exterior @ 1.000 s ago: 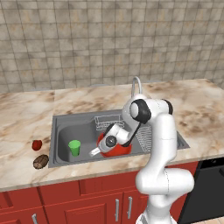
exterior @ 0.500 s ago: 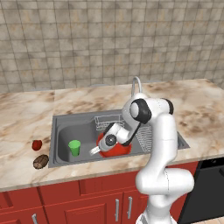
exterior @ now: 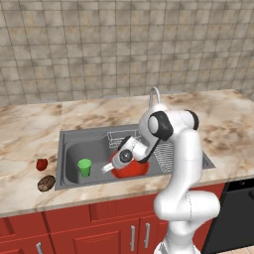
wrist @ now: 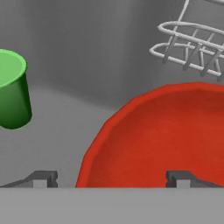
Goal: Remove the bell pepper and potato from the sink. Then move the bowl and cup from the counter to the sink for washing.
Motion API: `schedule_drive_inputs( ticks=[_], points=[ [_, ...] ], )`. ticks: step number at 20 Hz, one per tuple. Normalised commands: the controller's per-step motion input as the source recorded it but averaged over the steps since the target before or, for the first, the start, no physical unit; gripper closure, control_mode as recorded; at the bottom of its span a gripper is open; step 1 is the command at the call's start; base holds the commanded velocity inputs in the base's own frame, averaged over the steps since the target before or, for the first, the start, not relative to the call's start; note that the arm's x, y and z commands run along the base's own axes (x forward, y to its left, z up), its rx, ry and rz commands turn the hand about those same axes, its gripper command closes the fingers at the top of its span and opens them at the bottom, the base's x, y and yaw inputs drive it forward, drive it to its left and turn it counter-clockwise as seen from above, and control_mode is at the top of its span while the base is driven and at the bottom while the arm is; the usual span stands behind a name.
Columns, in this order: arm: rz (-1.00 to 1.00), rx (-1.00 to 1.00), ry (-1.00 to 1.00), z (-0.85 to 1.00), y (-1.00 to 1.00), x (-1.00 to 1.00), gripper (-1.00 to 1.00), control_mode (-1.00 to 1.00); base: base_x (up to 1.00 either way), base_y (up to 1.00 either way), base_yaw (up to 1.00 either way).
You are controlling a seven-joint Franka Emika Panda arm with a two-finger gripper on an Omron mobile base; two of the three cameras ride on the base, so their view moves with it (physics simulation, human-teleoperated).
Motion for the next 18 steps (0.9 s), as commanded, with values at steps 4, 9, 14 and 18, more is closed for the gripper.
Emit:
schedule_drive_inputs(
  ticks=[4, 9, 14, 18],
  points=[
    [-0.01, 0.00, 0.00, 0.24, 0.00, -0.01, -1.00, -1.00, 0.00, 0.00, 0.00],
    [-0.04, 0.00, 0.00, 0.26, 0.00, -0.04, -1.00, -1.00, 0.00, 0.00, 0.00],
    [-0.13, 0.00, 0.01, 0.28, 0.00, -0.11, -1.00, -1.00, 0.00, 0.00, 0.00],
    [-0.17, 0.00, 0.06, 0.30, 0.00, -0.14, -1.00, -1.00, 0.00, 0.00, 0.00]
  ],
)
